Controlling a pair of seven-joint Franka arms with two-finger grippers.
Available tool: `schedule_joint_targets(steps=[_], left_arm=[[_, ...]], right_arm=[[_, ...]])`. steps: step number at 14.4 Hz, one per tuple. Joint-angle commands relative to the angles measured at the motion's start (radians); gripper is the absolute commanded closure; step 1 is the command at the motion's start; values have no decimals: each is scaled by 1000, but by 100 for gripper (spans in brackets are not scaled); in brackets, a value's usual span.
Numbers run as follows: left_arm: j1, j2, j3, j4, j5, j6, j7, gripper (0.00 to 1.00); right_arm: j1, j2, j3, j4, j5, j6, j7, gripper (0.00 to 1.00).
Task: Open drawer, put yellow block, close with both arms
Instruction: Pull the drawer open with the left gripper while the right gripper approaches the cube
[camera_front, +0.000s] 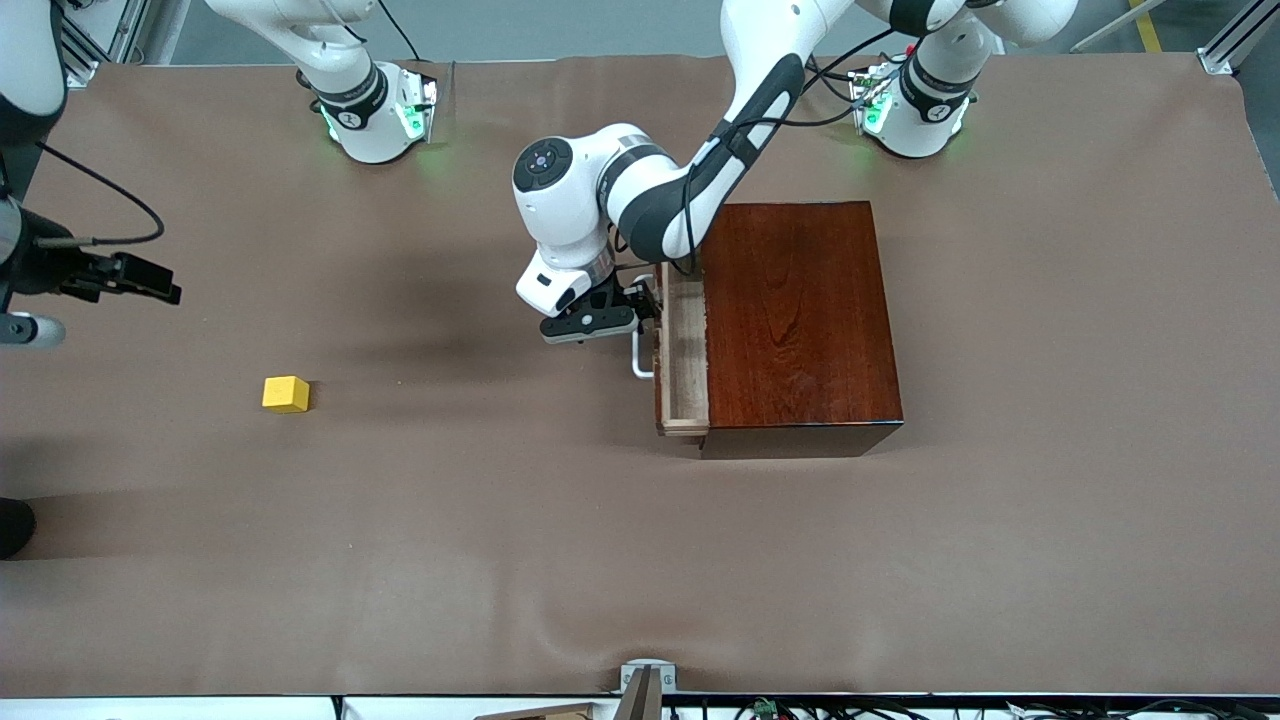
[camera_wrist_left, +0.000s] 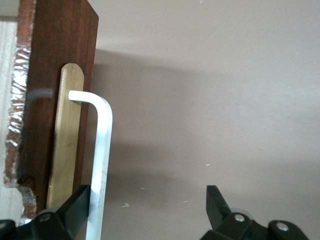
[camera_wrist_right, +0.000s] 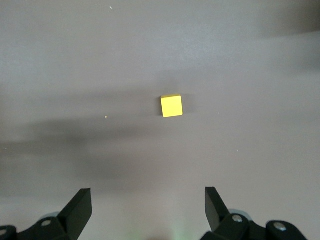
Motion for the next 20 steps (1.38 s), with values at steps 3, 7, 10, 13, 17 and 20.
schedule_joint_targets(steps=[3, 7, 10, 13, 17, 20], left_arm=[[-6, 18, -20, 26, -24, 94, -79, 0], [-6, 18, -34, 27, -42, 135, -90, 0], [-6, 18, -35, 26, -44, 154, -95, 0], [-4, 18, -35, 27, -58, 191, -113, 0], [5, 4, -25, 23, -53, 195, -101, 0], [10, -38, 4, 23, -48, 160, -101, 0]], right_arm=[[-21, 35, 9, -16, -5, 67, 6, 0], [-23, 75, 9, -45, -9, 116, 6, 0], [-40, 105, 9, -54, -9, 150, 6, 0], [-47, 112, 9, -126, -11, 240, 6, 0], [-52, 118, 8, -221, -11, 379, 3, 0], [-50, 142, 8, -222, -14, 386, 5, 0]])
